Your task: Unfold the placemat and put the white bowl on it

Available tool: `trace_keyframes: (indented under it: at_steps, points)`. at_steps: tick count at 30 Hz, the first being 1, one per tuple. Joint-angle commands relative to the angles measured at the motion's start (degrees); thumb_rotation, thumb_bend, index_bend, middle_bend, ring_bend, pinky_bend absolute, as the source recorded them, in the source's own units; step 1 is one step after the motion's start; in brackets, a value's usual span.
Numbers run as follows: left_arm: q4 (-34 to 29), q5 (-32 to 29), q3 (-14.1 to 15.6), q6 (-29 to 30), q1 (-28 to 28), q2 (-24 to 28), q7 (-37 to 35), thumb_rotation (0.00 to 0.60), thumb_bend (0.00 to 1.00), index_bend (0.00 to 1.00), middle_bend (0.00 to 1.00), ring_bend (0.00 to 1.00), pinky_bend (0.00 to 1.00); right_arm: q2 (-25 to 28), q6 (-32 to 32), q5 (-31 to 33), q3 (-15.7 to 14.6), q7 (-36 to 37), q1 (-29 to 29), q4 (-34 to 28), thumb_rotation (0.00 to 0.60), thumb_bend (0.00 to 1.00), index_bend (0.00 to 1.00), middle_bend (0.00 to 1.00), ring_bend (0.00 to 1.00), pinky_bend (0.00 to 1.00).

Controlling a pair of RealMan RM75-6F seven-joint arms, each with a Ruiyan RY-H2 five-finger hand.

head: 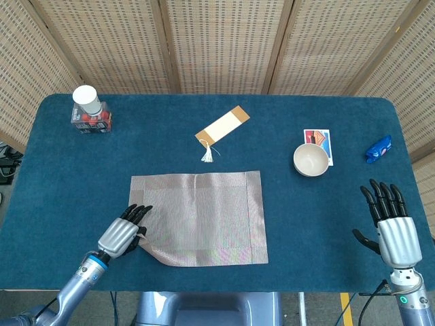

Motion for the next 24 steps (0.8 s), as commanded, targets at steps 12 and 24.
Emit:
trace_keyframes:
  at_steps: [12, 24]
  points:
    - [0.13, 0.88, 0.92, 1.58, 0.89, 2.7, 2.05, 0.6, 0.6, 0.68, 0.0, 0.0, 0.0, 0.04, -0.12, -0.42, 0.11, -0.2, -0.16, -0.36, 0.6, 0.0, 0.1, 0.0, 0.0, 0.0]
    - [-0.53, 1.04, 1.48, 1.23, 1.12, 3.9, 1.4, 0.6, 0.31, 0.12, 0.0, 0.0, 0.0, 0.14, -0.34, -0.3, 0.42, 0.13, -0.23, -0.39, 0.6, 0.0, 0.1, 0.0, 0.0, 0.0]
